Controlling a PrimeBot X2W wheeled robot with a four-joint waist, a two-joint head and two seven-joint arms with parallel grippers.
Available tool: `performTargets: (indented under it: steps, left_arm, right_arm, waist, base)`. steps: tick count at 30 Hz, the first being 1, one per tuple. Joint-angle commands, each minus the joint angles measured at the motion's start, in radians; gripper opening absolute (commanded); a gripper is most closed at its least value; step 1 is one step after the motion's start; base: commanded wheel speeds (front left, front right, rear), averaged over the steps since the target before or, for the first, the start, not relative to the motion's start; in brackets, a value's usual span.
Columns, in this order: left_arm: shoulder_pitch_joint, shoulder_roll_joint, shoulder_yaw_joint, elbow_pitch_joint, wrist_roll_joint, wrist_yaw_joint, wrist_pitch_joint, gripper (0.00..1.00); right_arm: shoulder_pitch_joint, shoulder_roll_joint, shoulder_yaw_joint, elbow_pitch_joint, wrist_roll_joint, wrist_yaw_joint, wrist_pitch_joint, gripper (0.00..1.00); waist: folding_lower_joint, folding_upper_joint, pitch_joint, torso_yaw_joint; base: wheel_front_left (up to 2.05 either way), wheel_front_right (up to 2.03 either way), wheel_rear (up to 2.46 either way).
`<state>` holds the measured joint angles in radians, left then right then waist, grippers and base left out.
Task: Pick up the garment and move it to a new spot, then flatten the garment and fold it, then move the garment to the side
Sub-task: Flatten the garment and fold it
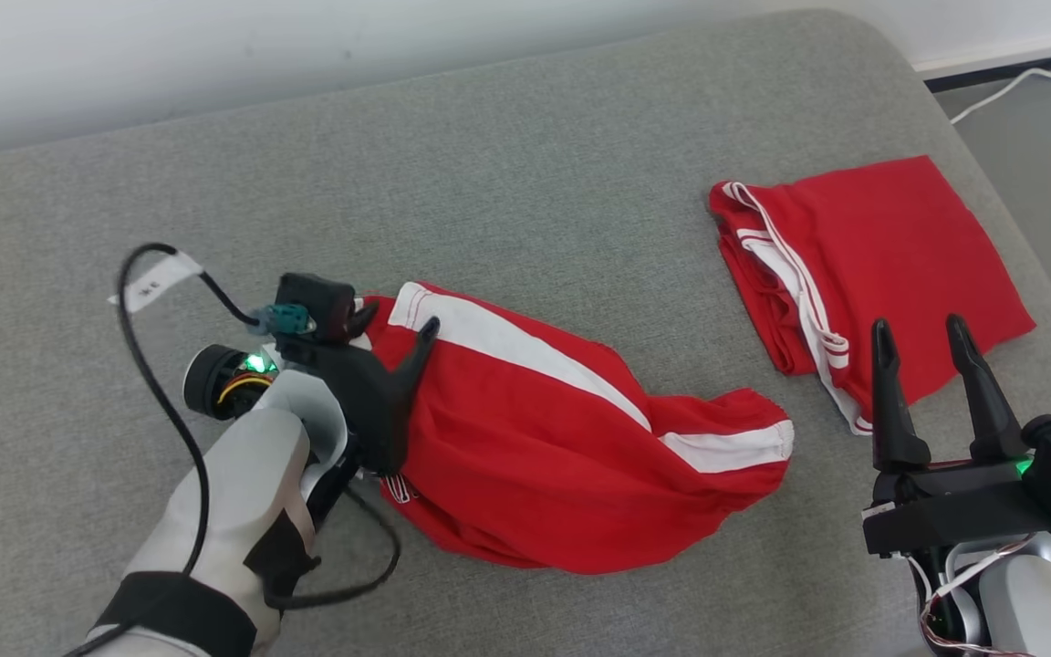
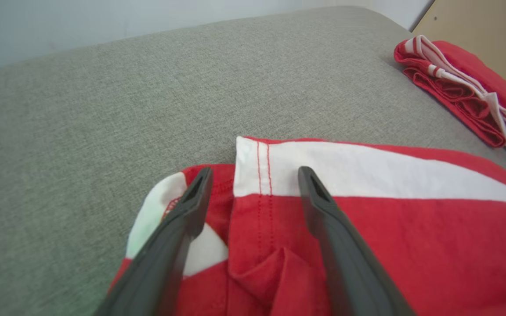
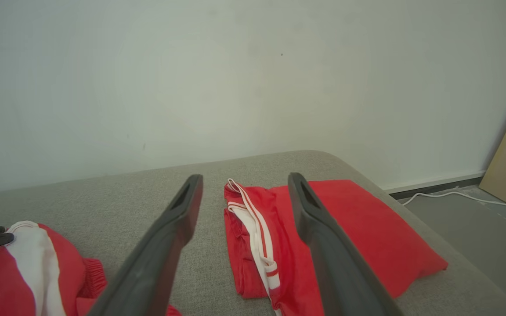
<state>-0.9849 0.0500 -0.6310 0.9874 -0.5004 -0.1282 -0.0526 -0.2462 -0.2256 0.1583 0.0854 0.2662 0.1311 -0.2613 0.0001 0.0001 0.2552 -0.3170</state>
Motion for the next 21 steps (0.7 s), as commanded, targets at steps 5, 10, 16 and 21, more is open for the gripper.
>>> performTargets:
  steps: [5,10,16,21]
  left_arm:
    - [-0.012,0.002,-0.047,0.018,-0.063,-0.002,0.002,1.0]
    - [-0.017,0.002,-0.091,0.02,-0.122,-0.002,-0.034,0.21]
    - [-0.034,0.002,-0.123,0.036,-0.151,-0.002,-0.132,0.0]
    - [-0.082,0.009,-0.092,0.036,-0.155,-0.002,-0.199,0.0]
  right_arm:
    - [-0.008,0.002,0.006,0.009,0.004,-0.001,-0.005,1.0]
    - [0.002,0.0,-0.003,0.015,0.007,-0.001,-0.005,1.0]
    - [0.013,0.001,-0.021,0.02,0.0,-0.001,-0.005,1.0]
    - [0.023,-0.005,-0.036,0.021,-0.001,-0.001,-0.005,1.0]
  waist:
    - [-0.0001,-0.0001,0.004,-0.018]
    - [-0.0001,-0.0001,0.003,-0.027]
    - [-0.0001,-0.0001,-0.006,-0.006]
    - [-0.0001,-0.0001,-0.023,0.047]
  base:
    - [0.0,0.0,0.0]
    - [0.0,0.0,0.0]
    - [0.0,0.0,0.0]
    - [0.0,0.0,0.0]
